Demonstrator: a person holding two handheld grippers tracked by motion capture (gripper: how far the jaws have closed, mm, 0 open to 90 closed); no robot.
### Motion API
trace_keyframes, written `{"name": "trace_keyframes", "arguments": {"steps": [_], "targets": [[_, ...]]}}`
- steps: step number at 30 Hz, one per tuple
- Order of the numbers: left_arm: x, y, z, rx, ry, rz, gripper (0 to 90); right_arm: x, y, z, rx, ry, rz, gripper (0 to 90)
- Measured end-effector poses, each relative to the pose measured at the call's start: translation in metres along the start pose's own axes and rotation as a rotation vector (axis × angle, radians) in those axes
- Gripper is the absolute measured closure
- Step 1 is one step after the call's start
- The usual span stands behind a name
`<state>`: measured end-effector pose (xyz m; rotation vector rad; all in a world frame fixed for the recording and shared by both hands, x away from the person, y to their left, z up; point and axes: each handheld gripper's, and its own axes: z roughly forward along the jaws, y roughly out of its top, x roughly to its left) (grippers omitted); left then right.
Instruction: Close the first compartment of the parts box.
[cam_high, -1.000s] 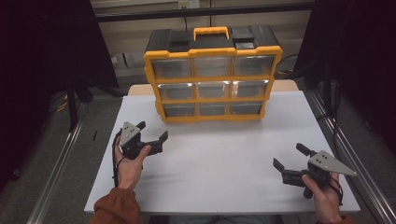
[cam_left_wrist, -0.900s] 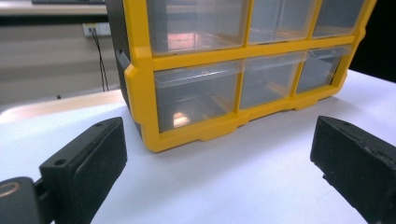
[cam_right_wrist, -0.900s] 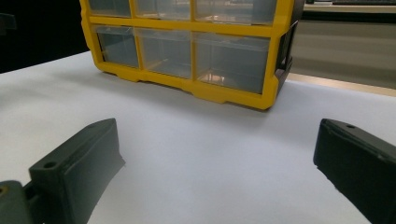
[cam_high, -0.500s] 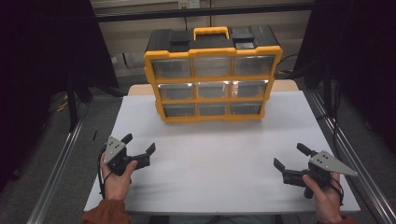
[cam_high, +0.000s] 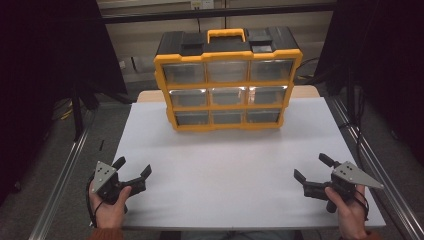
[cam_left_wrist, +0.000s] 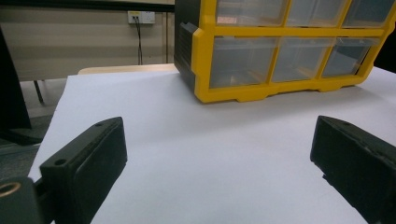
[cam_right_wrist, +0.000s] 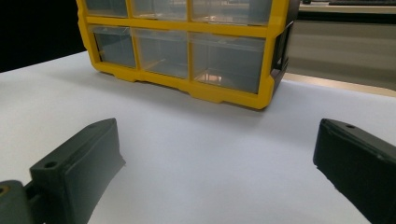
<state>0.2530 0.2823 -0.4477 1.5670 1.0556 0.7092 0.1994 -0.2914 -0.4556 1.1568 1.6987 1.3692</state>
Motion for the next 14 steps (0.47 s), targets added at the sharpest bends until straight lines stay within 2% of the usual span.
{"name": "trace_keyframes", "arguments": {"steps": [1,4,7,8,10,12,14], "targets": [[0.001,0.0,-0.004,0.006,0.003,0.016,3.8,0.0,0.0,0.0,0.001,-0.003,0.001,0.8],[0.001,-0.003,-0.013,-0.003,0.014,0.008,3.8,-0.001,-0.001,0.0,0.003,-0.013,0.009,0.9],[0.003,-0.003,-0.022,-0.029,0.004,0.005,3.7,-0.001,-0.001,-0.001,0.001,-0.013,0.007,0.8],[0.003,-0.003,-0.023,-0.029,0.021,0.001,3.7,-0.001,-0.001,-0.001,0.002,-0.013,0.008,0.9],[0.005,-0.002,-0.022,-0.045,0.016,-0.026,3.7,-0.002,-0.001,0.0,0.006,-0.013,0.01,0.9],[0.006,-0.002,-0.021,-0.04,0.033,-0.008,3.7,-0.002,-0.001,0.0,0.005,-0.012,0.008,0.9],[0.007,-0.002,-0.019,-0.035,0.033,-0.023,3.7,-0.001,-0.001,0.001,0.007,-0.009,0.008,0.8]]}}
